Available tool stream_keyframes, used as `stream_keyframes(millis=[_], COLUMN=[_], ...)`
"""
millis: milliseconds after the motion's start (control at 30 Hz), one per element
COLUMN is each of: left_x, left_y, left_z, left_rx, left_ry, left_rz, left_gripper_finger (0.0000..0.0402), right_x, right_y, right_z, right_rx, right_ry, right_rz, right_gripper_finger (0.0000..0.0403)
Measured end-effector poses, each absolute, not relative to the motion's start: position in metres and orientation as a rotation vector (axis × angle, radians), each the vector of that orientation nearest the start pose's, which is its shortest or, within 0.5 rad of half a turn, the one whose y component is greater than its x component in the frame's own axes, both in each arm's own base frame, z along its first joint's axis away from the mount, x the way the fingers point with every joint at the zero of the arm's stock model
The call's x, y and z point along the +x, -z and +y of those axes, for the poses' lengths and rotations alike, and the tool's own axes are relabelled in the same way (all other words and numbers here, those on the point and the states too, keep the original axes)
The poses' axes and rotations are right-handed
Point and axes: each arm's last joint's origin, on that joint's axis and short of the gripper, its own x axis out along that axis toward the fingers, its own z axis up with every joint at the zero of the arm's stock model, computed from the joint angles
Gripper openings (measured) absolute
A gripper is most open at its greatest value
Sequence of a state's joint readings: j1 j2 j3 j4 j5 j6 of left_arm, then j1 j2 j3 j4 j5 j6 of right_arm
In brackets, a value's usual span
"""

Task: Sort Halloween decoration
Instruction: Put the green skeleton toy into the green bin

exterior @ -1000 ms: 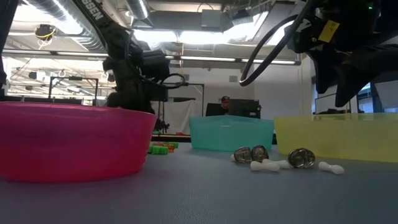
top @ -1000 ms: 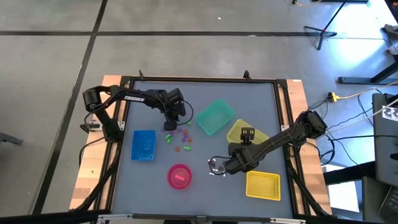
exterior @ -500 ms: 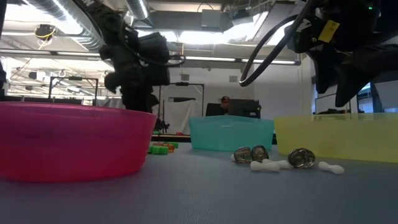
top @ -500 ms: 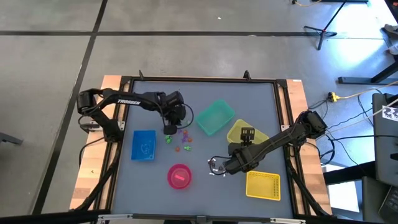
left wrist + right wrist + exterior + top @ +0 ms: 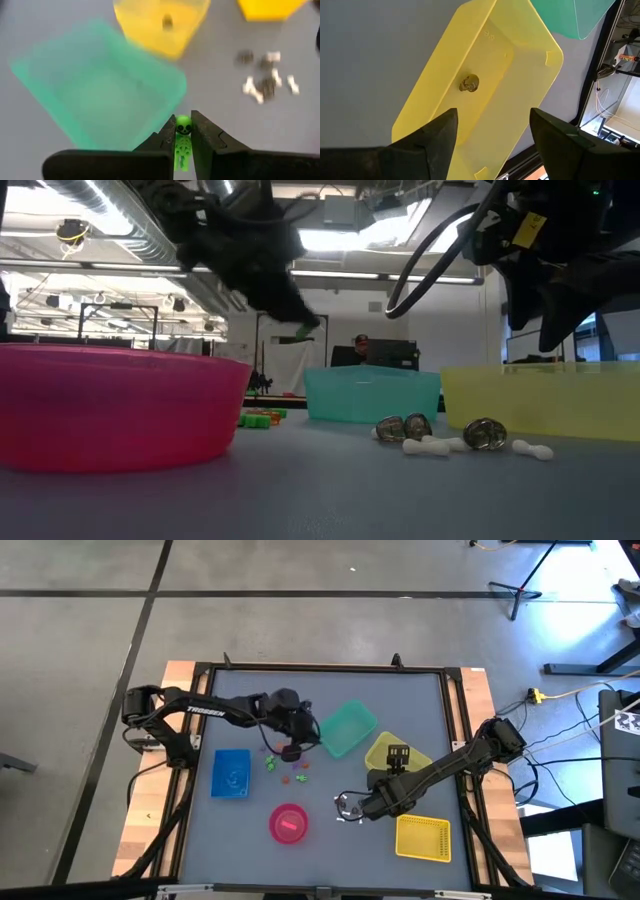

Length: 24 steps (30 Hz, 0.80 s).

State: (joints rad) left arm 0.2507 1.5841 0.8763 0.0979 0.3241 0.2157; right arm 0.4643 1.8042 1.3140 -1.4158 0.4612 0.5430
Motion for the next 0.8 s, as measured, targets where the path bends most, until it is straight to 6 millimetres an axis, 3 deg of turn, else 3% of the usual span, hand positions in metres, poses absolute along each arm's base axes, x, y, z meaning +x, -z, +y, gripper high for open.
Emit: stream_keyframes(millis=[233, 433, 800], left_x=[0.33, 0.331, 0.343], left_y=[-0.22, -0.225, -0.188], left_z=[0.075, 0.077, 0.082], left_rx=[0.122, 0.144, 0.136], left_ry=[0.08, 0.017, -0.065], left_rz=[0.338, 0.298, 0.425], left_gripper_finger=[0.0019, 0.0019, 0.0019], right_x=[0.269, 0.269, 0.27], right_y=[-0.209, -0.209, -0.209], right_z=[0.12, 0.12, 0.121], right_rx=[-0.442, -0.441, -0.438], right_ry=[0.442, 0.442, 0.441], right_rz=[1.591, 1.59, 1.585], right_gripper_finger=[0.0247, 0.0247, 0.0247])
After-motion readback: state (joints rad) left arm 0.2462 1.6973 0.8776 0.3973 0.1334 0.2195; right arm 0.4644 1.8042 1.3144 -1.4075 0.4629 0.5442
